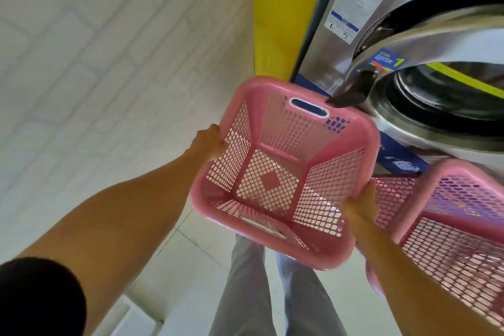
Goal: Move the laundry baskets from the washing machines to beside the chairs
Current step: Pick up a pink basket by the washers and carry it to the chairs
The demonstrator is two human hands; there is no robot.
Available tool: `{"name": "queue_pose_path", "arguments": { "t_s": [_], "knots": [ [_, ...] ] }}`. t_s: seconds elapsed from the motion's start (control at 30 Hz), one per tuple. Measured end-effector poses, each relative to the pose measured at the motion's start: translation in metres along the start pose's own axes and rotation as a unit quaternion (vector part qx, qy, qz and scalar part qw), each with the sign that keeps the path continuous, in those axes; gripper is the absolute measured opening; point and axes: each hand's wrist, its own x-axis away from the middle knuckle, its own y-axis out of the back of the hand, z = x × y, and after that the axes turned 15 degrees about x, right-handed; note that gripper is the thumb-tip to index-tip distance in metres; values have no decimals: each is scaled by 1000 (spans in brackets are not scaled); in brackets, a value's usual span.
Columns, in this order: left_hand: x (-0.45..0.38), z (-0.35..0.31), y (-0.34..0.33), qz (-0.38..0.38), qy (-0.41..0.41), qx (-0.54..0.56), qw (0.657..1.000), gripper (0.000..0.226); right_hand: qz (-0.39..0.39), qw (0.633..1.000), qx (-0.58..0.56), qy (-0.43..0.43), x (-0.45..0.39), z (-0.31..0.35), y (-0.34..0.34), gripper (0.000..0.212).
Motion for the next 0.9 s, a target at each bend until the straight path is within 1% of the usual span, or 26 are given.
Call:
{"name": "queue_pose_path", "arguments": {
  "t_s": [0.07, 0.13, 0.23, 0.33, 0.47, 0.6, 0.73, 0.8, 0.9],
  "knots": [
    [30, 10, -2, 1, 46, 26, 999, 45, 3, 1000, -15, -10, 2, -1, 7, 70],
    [59, 24, -6, -10, 86, 48, 995, 43, 15, 1000, -3, 13, 5, -3, 11, 69],
    [102, 52, -13, -36, 129, 69, 989, 42, 24, 997, 45, 55, 13, -5, 13, 67],
    [146, 79, -22, -64, 161, 94, 980, 46, 47, 990, 83, 108, 30, -6, 16, 72],
    [210, 106, -32, -110, 202, 175, 957, 52, 54, 978, 110, 171, 51, -6, 20, 76],
    [284, 121, -42, -160, 211, 250, 931, 59, 63, 964, 117, 230, 79, 4, 17, 83],
    [357, 149, -61, -210, 245, 337, 885, 72, 53, 936, 146, 317, 111, 15, 5, 88],
    [395, 170, -77, -243, 266, 398, 844, 72, 59, 911, 169, 371, 138, 16, -4, 86],
    [459, 200, -110, -297, 291, 473, 776, 71, 83, 867, 203, 447, 179, 5, -24, 76]
  ]
}}
